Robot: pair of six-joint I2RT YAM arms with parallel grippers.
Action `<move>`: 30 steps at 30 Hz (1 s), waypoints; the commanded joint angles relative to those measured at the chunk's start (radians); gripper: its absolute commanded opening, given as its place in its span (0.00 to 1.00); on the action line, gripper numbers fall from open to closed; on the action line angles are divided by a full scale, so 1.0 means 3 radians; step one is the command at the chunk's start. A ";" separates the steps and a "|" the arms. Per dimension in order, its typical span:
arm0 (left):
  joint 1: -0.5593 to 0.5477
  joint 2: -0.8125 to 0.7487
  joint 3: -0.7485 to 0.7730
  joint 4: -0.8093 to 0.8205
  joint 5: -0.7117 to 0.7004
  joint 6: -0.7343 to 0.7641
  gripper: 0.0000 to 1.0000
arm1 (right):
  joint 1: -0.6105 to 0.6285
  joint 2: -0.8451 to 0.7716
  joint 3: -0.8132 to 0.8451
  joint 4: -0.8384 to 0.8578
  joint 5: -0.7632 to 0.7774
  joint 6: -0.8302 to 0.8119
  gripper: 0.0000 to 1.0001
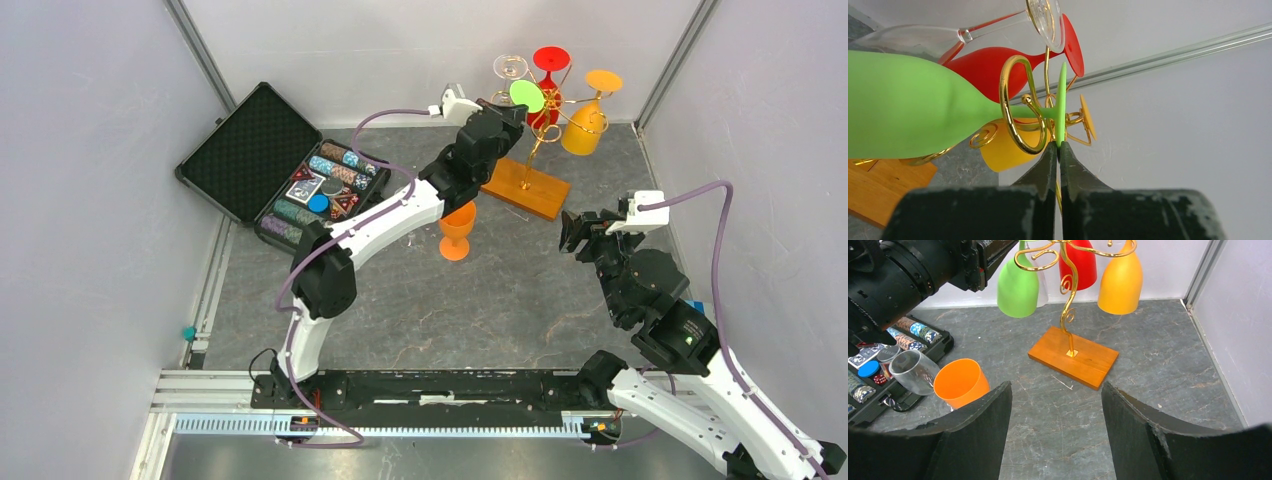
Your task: Take the wine glass off the wine glass rack
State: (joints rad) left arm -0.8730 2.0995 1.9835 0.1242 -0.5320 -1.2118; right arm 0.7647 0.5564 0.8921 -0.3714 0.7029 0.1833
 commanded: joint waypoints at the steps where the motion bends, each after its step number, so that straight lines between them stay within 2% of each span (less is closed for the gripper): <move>1: -0.0025 -0.0334 -0.0077 0.0251 -0.0097 0.0044 0.02 | -0.0002 -0.0014 -0.0013 0.0075 0.0076 -0.0042 0.71; 19: 0.0071 -0.0948 -0.1032 0.0674 0.0727 -0.0601 0.02 | -0.0002 -0.0025 -0.0008 0.0088 -0.0050 0.0089 0.71; 25: 0.0077 -0.1258 -0.1535 0.0927 0.0934 -0.0672 0.02 | -0.0001 0.0017 0.0028 0.0088 -0.0191 0.0137 0.76; 30: 0.0093 -0.1761 -0.2126 0.1171 0.1146 -0.0588 0.02 | -0.0001 0.0017 -0.0006 0.0207 -0.0493 0.0200 0.85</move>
State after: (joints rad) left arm -0.8520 1.7313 1.4364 0.3351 -0.2558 -1.3796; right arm 0.7647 0.5602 0.8913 -0.3676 0.6369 0.2165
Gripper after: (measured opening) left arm 0.029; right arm 0.821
